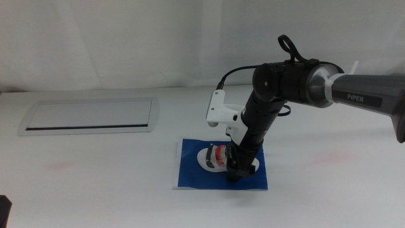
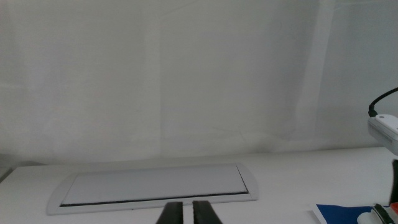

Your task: Use one arm to grab the shoe from the table and place it on the mat.

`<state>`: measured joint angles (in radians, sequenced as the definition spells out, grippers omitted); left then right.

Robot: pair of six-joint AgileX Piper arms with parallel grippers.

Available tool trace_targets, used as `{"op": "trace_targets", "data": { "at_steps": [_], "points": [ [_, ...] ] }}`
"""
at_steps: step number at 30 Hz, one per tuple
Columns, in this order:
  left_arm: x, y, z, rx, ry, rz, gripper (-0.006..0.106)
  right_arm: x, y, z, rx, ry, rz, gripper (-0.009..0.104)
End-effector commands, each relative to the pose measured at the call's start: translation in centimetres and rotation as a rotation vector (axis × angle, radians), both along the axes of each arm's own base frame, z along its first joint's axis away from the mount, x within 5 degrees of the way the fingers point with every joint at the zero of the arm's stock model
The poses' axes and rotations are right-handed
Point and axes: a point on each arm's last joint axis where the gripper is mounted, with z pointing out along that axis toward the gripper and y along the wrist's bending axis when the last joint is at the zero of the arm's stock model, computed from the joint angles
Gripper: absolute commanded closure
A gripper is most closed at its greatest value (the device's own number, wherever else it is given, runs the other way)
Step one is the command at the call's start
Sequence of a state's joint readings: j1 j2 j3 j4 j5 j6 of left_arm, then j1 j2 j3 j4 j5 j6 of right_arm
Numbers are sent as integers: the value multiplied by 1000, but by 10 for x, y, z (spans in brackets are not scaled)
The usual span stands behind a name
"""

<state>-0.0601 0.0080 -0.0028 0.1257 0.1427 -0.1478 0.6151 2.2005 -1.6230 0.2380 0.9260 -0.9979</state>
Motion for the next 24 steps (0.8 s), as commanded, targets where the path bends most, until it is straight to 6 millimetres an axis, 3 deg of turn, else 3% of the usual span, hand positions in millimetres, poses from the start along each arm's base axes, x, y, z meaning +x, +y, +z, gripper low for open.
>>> {"op": "trace_targets", "data": {
  "at_steps": [1,8,14,19,24],
  "points": [
    [-2,0,-11,-2,-2,1,103,2,3,0,14,-14,-21,-8],
    [-2,0,-11,-2,-2,1,103,1,1,16,18,-38,-10,-8],
    [-2,0,-11,-2,-2,1,103,-2,0,55,71,-75,-54,-8],
    [-2,0,-11,-2,-2,1,103,2,-8,94,144,-138,-227,-8],
    [-2,0,-11,-2,-2,1,103,22,-48,126,258,-133,-621,-8]
  ]
}}
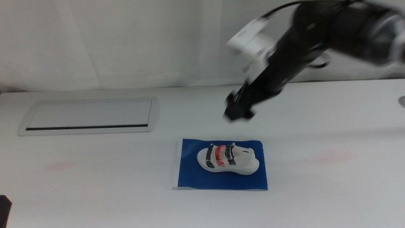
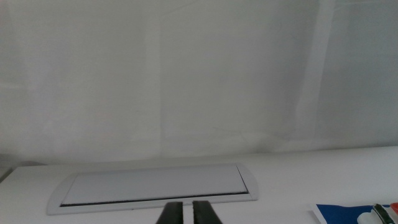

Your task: Use one arm to grab the shoe from the table and place it on the mat.

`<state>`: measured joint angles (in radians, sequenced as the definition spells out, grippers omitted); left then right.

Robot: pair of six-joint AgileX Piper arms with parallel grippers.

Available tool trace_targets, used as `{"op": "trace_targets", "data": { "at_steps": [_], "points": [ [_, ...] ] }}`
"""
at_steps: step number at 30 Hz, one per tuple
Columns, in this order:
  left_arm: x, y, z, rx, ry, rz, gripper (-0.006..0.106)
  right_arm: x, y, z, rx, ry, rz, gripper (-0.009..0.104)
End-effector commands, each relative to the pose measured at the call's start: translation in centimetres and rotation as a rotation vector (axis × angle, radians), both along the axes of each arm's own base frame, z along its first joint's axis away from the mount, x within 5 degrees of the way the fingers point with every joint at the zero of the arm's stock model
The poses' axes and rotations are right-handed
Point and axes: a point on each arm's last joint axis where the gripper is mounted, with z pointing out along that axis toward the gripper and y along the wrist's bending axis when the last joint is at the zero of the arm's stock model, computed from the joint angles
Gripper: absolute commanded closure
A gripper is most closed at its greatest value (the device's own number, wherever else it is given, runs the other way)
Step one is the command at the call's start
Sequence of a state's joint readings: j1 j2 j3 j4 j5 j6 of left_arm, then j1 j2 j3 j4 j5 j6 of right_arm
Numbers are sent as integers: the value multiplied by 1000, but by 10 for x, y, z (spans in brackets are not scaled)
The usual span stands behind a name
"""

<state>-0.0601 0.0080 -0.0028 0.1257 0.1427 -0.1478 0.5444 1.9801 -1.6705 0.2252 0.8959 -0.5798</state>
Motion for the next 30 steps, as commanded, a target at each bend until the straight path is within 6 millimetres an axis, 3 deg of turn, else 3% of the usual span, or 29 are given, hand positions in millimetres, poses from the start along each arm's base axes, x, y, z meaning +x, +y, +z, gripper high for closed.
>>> {"op": "trace_targets", "data": {
  "at_steps": [1,4,8,11,14,19,22,27,30],
  "points": [
    [-2,0,-11,-2,-2,1,103,12,-30,22,75,0,-229,-8],
    [-2,0,-11,-2,-2,1,103,24,-79,50,181,13,-510,-8],
    [-2,0,-11,-2,-2,1,103,27,-130,77,228,-39,-708,-8],
    [-2,0,-11,-2,-2,1,103,22,-166,94,166,-129,-819,-8],
    [-2,0,-11,-2,-2,1,103,9,-191,104,80,-220,-844,-8],
    [-2,0,-11,-2,-2,1,103,-23,-208,110,131,-315,-865,-2],
    [-2,0,-11,-2,-2,1,103,-51,-211,113,172,-381,-856,23],
    [-2,0,-11,-2,-2,1,103,-101,-217,115,201,-453,-843,98],
    [-2,0,-11,-2,-2,1,103,-134,-220,117,235,-474,-846,97]
  ]
}}
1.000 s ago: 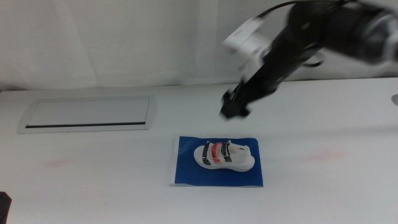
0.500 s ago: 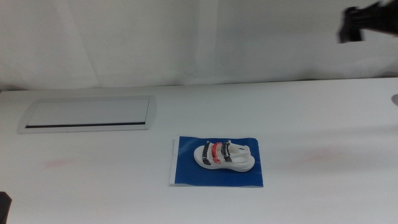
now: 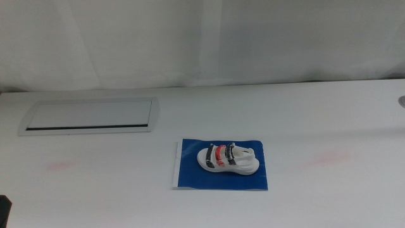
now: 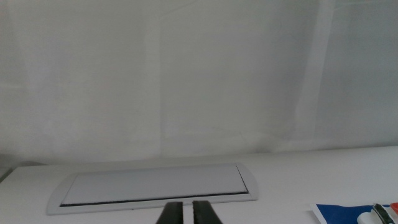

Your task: Use one arm to grab the shoe from the table and place it on the mat.

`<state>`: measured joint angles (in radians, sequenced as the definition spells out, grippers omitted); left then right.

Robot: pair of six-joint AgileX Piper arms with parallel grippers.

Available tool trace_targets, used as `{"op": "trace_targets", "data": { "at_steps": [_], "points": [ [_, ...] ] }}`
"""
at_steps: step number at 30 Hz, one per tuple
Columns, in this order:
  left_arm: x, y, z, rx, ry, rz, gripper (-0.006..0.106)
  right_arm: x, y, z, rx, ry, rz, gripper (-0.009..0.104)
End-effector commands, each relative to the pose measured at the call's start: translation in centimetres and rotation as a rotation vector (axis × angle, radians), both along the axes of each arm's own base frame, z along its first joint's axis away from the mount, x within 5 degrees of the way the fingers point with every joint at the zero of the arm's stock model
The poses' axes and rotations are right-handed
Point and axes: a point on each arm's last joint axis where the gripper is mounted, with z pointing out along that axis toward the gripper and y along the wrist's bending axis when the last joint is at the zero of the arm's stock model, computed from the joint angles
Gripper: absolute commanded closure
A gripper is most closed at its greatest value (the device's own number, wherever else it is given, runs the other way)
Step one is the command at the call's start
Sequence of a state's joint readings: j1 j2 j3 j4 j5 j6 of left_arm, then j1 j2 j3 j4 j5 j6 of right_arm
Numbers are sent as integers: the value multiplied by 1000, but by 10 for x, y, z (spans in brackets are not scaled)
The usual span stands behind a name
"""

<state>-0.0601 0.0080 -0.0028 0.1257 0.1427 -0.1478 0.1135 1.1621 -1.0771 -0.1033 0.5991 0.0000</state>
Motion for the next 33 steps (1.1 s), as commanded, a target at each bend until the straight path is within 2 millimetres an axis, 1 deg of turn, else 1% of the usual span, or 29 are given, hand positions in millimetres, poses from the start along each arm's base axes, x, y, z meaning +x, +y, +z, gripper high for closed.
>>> {"op": "trace_targets", "data": {
  "at_steps": [1,6,12,14,15,16,17,19,21,23,24,26,29,33],
  "points": [
    [-2,0,-11,-2,-2,1,103,-28,-4,1,9,-42,-4,97],
    [-2,0,-11,-2,-2,1,103,-83,-10,-1,25,-141,-1,97],
    [-2,0,-11,-2,-2,1,103,-154,-17,-16,47,-347,6,97],
    [-2,0,-11,-2,-2,1,103,-174,-19,-25,53,-408,7,97],
    [-2,0,-11,-2,-2,1,103,-180,-19,-30,63,-428,6,97],
    [-2,0,-11,-2,-2,1,103,-194,-21,-43,94,-459,-1,97],
    [-2,0,-11,-2,-2,1,103,-199,-21,-50,128,-467,-13,97],
    [-2,0,-11,-2,-2,1,103,-205,-22,-65,192,-458,-38,97],
    [-2,0,-11,-2,-2,1,103,-206,-23,-79,153,-449,-36,97],
    [-2,0,-11,-2,-2,1,103,-201,-23,-95,60,-430,-11,97],
    [-2,0,-11,-2,-2,1,103,-199,-23,-102,48,-414,-6,97],
    [-2,0,-11,-2,-2,1,103,-194,-22,-119,48,-374,-6,97],
    [-2,0,-11,-2,-2,1,103,-188,-20,-143,64,-382,5,97],
    [-2,0,-11,-2,-2,1,103,-184,-18,-163,95,-416,17,97]
  ]
}}
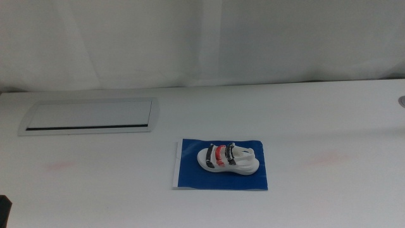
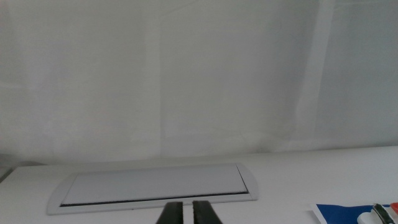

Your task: Use one arm to grab the shoe from the table and place it on the mat.

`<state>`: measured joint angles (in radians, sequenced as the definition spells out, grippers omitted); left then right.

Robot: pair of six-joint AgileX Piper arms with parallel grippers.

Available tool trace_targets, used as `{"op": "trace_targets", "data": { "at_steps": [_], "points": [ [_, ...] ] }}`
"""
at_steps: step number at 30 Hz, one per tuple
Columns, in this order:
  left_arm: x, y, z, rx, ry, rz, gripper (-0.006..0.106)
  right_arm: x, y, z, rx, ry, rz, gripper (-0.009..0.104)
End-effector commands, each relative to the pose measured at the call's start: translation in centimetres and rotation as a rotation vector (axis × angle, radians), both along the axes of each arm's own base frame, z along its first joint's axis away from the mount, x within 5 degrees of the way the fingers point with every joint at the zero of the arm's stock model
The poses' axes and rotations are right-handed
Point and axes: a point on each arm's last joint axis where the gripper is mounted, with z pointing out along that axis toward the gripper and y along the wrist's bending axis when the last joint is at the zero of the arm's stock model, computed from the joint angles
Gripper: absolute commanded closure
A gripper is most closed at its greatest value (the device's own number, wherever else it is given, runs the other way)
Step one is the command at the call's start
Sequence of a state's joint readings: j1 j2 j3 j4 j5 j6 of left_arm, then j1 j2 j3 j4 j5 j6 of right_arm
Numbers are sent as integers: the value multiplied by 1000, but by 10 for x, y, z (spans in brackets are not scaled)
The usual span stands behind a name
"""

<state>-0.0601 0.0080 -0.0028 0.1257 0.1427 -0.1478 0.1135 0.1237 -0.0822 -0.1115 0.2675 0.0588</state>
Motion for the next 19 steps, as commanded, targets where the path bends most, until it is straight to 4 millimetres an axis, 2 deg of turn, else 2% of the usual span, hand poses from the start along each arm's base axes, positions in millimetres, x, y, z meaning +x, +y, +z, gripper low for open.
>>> {"op": "trace_targets", "data": {
  "at_steps": [1,6,19],
  "points": [
    [-2,0,-11,-2,-2,1,103,2,1,-7,14,-53,7,97],
    [-2,0,-11,-2,-2,1,103,4,3,-19,18,-122,22,97],
    [-2,0,-11,-2,-2,1,103,4,2,-19,28,-111,19,97]
  ]
}}
